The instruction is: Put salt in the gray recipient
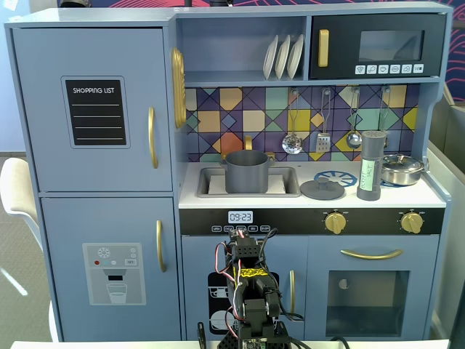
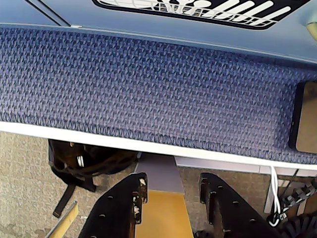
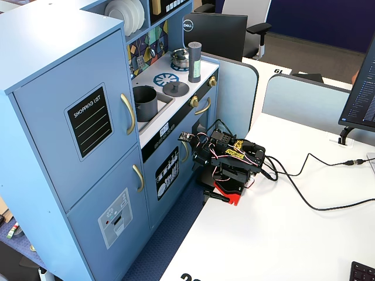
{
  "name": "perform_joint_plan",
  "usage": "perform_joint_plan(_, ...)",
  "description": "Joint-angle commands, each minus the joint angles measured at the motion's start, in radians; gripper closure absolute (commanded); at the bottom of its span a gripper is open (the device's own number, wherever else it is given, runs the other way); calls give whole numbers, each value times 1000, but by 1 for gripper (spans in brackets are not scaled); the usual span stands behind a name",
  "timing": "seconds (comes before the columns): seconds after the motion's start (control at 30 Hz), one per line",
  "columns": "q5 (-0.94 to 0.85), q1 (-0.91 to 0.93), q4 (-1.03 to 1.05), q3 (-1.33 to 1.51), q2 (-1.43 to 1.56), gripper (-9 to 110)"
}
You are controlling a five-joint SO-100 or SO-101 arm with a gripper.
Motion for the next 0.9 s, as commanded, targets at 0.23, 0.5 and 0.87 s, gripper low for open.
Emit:
perform_joint_plan(0.23,-11,11,5,-6,6,101)
perform_joint_plan(0.5,-35,72,-37,-60,5,101)
perform_joint_plan(0.87,-52,393,-97,-802,-367,101)
